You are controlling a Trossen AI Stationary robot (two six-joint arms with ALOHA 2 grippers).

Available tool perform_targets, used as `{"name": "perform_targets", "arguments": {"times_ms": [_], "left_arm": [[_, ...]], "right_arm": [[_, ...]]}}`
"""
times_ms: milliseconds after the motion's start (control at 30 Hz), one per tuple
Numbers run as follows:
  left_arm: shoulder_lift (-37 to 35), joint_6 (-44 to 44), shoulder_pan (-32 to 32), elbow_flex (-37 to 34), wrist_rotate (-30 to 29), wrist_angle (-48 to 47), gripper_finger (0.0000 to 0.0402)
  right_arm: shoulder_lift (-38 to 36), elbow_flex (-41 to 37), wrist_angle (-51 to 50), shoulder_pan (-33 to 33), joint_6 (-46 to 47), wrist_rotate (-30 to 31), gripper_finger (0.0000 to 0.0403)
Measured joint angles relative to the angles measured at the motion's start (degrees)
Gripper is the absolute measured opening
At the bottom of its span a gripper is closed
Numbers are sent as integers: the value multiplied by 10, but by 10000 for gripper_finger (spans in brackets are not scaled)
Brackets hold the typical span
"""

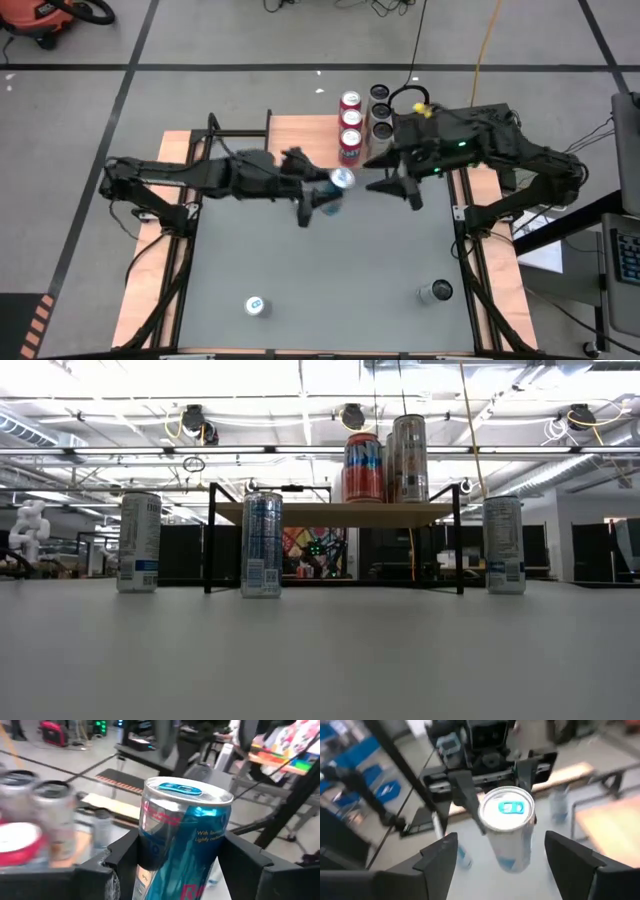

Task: Place canned beverage on shelf
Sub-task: Put the middle blue can on the shelf

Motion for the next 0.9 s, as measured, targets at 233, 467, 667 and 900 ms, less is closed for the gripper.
{"name": "perform_targets", "arguments": {"times_ms": [233, 467, 667, 900], "left_arm": [[-63, 60, 70, 0, -1, 27, 222], [-81, 70, 181, 0, 91, 63, 222], [-68, 70, 281, 0, 201, 113, 222], [-26, 70, 367, -1, 285, 116, 222]], "right_arm": [[-51, 0, -11, 0, -2, 62, 263], [-74, 0, -68, 0, 4, 75, 263], [-75, 0, -92, 0, 8, 74, 263], [-76, 0, -111, 0, 17, 98, 263]]}}
